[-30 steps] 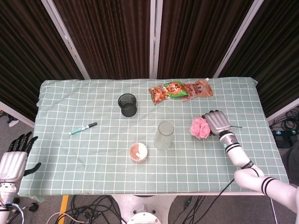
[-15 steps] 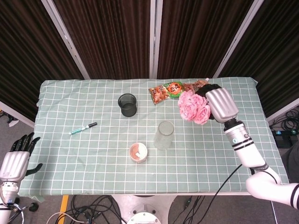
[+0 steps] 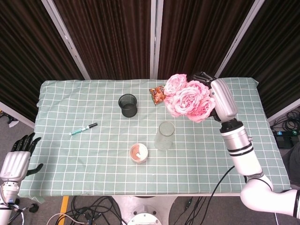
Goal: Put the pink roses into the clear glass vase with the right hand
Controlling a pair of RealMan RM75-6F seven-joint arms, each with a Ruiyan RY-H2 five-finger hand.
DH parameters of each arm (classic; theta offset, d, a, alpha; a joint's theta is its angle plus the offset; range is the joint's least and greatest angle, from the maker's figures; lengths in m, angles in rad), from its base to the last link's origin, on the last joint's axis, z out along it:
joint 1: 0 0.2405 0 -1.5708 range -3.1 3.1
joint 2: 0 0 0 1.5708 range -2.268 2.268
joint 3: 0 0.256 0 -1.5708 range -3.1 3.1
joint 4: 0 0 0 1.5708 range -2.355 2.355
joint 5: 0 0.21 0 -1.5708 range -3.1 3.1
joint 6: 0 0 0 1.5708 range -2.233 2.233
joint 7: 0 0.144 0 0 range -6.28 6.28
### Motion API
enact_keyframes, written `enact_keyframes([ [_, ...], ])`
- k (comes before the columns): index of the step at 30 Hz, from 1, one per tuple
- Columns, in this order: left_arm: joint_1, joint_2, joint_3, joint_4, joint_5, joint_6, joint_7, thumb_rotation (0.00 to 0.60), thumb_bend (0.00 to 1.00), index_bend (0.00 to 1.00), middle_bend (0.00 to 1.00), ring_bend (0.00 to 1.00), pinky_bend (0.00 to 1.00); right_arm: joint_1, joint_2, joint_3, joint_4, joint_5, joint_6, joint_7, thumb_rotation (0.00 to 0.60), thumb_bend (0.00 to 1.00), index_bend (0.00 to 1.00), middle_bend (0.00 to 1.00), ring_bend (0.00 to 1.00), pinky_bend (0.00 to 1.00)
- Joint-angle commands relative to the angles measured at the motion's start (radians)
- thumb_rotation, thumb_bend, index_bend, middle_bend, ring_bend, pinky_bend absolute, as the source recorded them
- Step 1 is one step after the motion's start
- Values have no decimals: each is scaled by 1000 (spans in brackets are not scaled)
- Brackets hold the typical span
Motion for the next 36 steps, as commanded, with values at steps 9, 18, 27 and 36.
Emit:
enact_keyframes([
  [9,-2,-8,-1,13,-3,-4,-7,600,190,128,8,0,119,-11,11,29,-22,58,-181,335,600,196,580,503,328,399],
  [18,2,-12,-2,37,-15,-7,-28,600,190,128,8,0,119,-5,-23,-3,50,-4,-254,455,600,202,579,503,328,400],
  [27,14,-51,-10,114,-10,35,6,600,190,128,9,0,116,8,-146,-89,198,-181,-258,570,600,198,579,500,327,378],
  [36,14,-72,-12,152,-21,26,17,600,190,129,14,0,116,38,-235,-178,398,-345,-269,745,600,166,554,481,272,333],
])
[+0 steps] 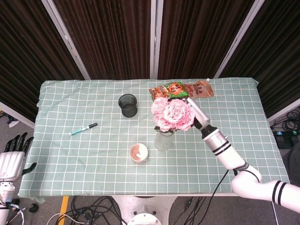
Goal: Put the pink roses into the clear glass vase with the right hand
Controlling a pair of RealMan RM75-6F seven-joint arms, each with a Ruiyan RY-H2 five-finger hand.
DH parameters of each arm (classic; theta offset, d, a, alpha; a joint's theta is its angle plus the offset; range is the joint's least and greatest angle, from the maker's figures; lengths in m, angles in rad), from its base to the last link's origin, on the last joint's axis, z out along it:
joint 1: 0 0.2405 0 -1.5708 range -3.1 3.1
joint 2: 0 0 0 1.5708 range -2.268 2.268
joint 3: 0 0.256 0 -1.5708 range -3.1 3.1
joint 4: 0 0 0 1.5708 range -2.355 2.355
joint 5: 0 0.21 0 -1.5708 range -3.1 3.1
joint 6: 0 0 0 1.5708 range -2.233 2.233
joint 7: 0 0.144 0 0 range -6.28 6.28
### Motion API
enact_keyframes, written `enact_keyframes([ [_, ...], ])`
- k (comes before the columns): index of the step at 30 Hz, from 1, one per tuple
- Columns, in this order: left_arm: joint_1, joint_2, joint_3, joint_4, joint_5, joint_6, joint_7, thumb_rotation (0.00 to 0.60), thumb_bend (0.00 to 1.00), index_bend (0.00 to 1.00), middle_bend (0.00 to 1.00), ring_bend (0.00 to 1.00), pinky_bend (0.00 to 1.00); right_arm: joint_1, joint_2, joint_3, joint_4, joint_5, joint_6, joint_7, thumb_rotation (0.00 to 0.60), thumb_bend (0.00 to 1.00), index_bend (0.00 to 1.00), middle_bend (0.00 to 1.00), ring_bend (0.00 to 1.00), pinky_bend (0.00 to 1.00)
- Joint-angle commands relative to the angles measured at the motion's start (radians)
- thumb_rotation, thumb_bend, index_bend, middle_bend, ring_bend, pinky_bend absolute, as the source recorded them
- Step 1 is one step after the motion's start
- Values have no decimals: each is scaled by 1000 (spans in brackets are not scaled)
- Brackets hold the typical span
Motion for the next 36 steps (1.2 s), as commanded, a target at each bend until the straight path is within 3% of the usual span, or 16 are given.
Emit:
enact_keyframes([
  [1,1,-11,-1,20,-4,-1,11,600,190,129,14,0,116,20,-28,-45,66,-69,-9,69,600,165,540,480,264,325],
  [13,2,-12,-3,26,-9,-9,4,600,190,129,14,0,117,51,-36,-124,160,-150,-3,213,600,107,405,414,184,249],
  [16,2,-12,-4,26,-9,-8,1,600,190,129,14,0,116,59,-21,-144,166,-177,-4,252,600,73,266,316,99,155],
  [18,2,-12,-5,26,-8,-7,1,600,190,129,14,0,116,67,0,-160,168,-205,-5,280,600,15,72,152,14,41],
  [20,2,-12,-4,26,-6,-6,0,600,190,129,14,0,116,69,11,-168,174,-214,3,276,600,0,1,36,0,0],
  [30,3,-8,-4,14,-4,-6,-7,600,190,131,14,0,116,-19,79,-166,119,-128,130,52,600,0,0,0,0,0],
  [36,1,-4,-3,-4,8,-1,-6,600,190,131,14,0,116,-156,166,-253,100,-124,242,-262,600,0,0,0,0,0],
])
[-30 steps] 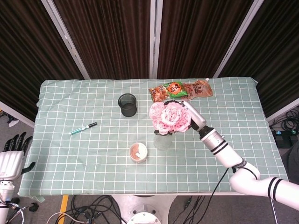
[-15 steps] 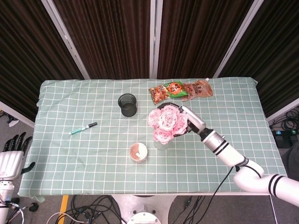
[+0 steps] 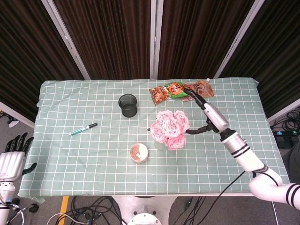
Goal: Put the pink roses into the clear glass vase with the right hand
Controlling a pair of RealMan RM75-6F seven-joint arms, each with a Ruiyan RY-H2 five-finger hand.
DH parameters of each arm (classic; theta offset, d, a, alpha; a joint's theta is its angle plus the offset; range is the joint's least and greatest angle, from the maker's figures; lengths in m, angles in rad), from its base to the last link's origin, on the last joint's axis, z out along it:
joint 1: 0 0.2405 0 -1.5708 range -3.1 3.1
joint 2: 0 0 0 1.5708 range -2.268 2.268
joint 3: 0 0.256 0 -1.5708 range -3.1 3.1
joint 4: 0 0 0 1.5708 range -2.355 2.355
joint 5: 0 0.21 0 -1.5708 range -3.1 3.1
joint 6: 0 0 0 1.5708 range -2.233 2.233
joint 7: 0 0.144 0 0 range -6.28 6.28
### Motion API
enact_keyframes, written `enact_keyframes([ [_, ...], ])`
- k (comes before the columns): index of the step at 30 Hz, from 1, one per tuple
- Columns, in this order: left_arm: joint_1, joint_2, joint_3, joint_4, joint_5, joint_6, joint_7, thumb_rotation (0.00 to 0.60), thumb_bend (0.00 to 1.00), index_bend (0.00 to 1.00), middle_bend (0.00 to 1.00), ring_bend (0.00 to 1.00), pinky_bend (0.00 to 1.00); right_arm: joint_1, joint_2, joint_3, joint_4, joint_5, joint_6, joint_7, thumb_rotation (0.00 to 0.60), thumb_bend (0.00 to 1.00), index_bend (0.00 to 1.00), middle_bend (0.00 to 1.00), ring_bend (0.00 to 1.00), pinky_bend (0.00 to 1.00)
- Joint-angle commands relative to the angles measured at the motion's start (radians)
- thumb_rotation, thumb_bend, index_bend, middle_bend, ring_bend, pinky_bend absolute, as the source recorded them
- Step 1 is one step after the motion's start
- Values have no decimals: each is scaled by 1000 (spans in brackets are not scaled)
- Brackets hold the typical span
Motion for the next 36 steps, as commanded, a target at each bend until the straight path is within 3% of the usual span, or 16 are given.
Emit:
enact_keyframes([
  [1,-2,2,1,-8,7,4,5,600,190,131,14,0,116,-126,72,-81,-18,16,98,-233,600,6,0,0,0,0],
  [7,-7,2,-2,-31,27,22,12,600,190,131,14,0,116,-254,85,-187,22,12,153,-249,600,28,0,0,0,0],
  [10,-9,2,-4,-42,38,34,20,600,190,131,14,0,116,-337,33,-224,124,6,245,-367,600,29,0,0,0,0],
  [16,-14,2,-6,-56,46,36,20,600,190,131,14,0,116,-482,-120,-234,304,49,426,-631,600,28,0,0,0,0],
  [25,-9,-16,-4,-36,86,84,-13,600,190,131,14,0,116,-614,-264,-219,465,57,602,-681,600,37,0,0,0,0],
  [36,-5,8,3,-48,102,94,-30,600,190,131,14,0,116,-652,-304,-224,473,19,622,-722,600,41,0,0,0,0],
])
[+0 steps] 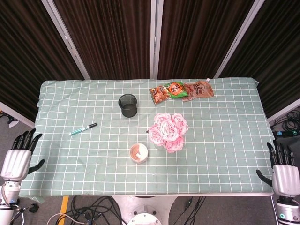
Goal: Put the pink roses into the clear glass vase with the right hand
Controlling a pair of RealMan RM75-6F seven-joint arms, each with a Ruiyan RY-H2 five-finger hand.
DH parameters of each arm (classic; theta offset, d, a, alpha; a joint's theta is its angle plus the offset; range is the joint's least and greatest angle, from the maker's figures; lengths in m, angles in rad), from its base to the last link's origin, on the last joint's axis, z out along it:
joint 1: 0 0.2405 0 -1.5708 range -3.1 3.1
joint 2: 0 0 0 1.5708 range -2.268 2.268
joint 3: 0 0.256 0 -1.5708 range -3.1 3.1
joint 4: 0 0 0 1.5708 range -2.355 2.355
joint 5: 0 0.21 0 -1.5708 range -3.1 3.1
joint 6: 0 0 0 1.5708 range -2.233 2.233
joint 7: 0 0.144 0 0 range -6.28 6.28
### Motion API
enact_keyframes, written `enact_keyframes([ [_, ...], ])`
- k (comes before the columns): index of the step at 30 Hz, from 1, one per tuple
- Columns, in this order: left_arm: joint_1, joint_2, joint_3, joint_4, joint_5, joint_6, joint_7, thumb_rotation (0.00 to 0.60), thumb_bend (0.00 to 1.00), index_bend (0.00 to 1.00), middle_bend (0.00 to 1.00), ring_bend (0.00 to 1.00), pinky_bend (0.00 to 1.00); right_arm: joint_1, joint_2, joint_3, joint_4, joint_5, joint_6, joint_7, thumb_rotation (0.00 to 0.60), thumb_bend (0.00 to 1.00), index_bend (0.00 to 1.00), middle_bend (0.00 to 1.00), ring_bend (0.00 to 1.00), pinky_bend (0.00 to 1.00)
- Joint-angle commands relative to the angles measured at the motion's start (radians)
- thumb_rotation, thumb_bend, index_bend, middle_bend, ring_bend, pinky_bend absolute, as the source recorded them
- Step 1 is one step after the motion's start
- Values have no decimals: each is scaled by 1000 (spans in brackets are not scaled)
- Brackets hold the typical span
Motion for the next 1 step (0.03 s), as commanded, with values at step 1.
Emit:
enact_keyframes([
  [1,1,5,2,0,-1,-2,-9,600,190,131,14,0,116,-1,-9,-1,4,-2,-20,0,600,41,0,0,0,0],
])
